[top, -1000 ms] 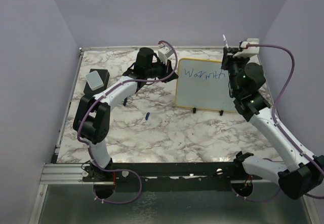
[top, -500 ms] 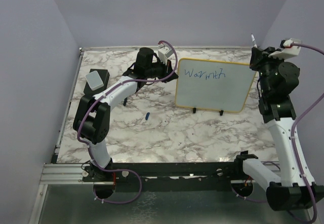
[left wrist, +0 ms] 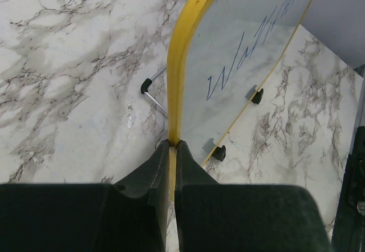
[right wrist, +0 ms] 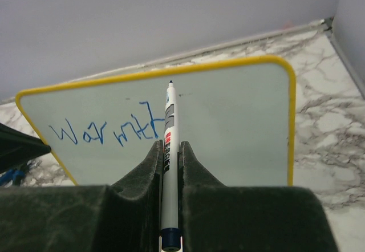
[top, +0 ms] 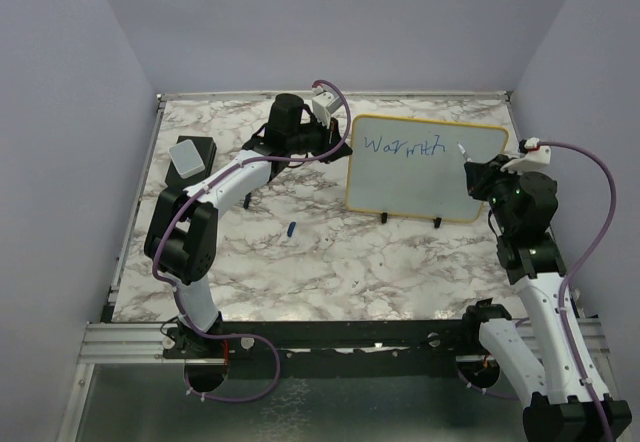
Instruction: Write a sentence on the whiteboard
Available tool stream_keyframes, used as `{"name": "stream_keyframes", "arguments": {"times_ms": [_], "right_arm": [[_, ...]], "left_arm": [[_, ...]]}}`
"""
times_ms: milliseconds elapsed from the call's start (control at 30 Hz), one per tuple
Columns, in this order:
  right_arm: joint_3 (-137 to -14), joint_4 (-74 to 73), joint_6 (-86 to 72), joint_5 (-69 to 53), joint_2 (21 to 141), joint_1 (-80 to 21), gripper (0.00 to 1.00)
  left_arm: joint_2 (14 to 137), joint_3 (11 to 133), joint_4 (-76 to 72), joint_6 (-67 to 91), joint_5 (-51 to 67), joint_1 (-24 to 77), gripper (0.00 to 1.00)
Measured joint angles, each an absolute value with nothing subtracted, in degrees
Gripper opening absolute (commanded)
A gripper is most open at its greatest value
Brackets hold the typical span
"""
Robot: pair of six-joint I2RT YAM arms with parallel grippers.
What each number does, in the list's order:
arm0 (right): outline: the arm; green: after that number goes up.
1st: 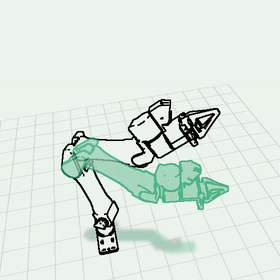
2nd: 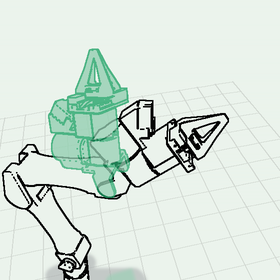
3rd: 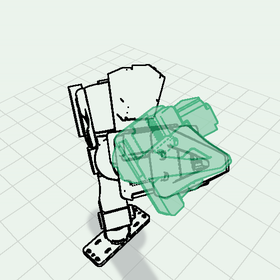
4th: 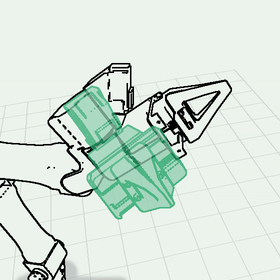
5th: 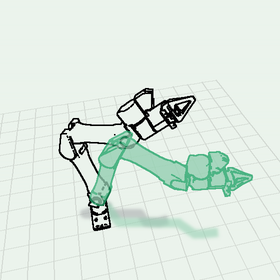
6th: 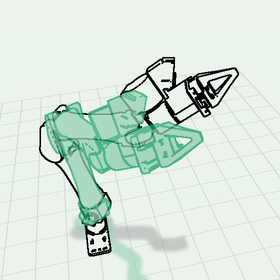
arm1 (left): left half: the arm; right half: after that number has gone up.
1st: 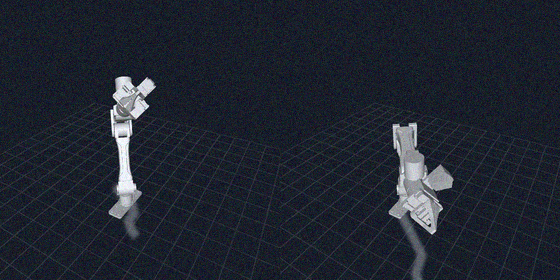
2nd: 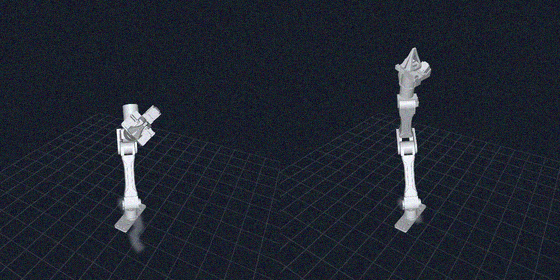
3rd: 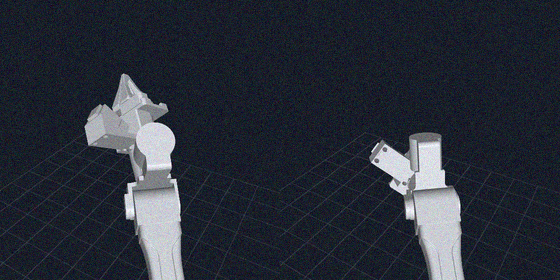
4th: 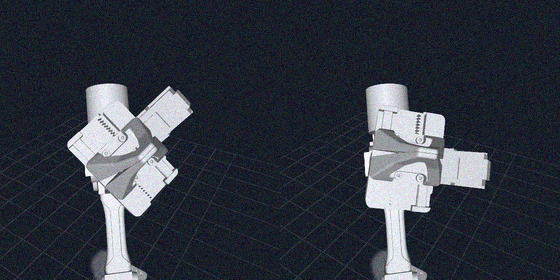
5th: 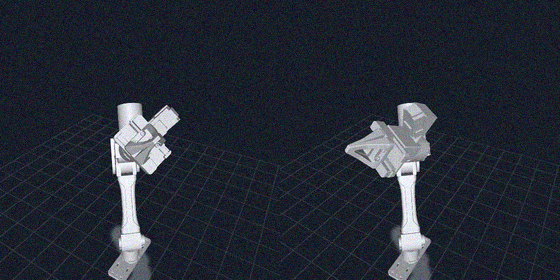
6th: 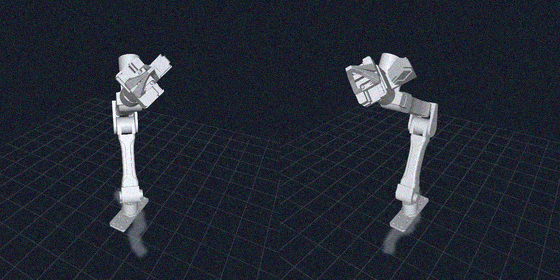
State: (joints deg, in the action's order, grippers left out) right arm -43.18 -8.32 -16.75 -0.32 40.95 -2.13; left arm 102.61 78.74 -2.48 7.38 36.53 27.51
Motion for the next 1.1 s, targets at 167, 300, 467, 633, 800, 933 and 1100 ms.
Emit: {"name": "stream_keyframes", "arguments": {"times_ms": [167,300,467,633,800,933,1100], "right_arm": [[-39.4,-8.2,-18.0,-0.4,40.7,-2.1,0.01],[-38.2,-7.6,-18.1,0.0,39.4,-2.1,0.01],[-37.7,-6.1,-18.2,1.3,37.6,-2.1,0.01],[-37.4,-5.1,-18.2,2.8,37.2,-2.1,0.01],[-37.4,-3.9,-18.2,4.2,37.9,-2.1,0.01],[-37.3,-2.9,-18.1,5.1,38.9,-2.1,0.01],[-37.3,-2.5,-18.1,5.9,39.8,-2.1,0.01]], "left_arm": [[102.6,78.7,-2.5,7.3,36.5,27.5,0.00],[102.6,78.7,-2.5,7.2,36.5,27.5,0.00],[102.6,78.7,-2.5,6.9,36.5,27.5,0.00],[102.6,78.7,-2.5,6.8,36.5,27.5,0.00],[102.6,78.7,-2.4,6.5,36.5,27.5,0.00],[102.6,78.7,-2.4,6.5,36.5,27.5,0.00],[102.6,78.7,-2.4,6.4,36.5,27.5,0.00]]}}
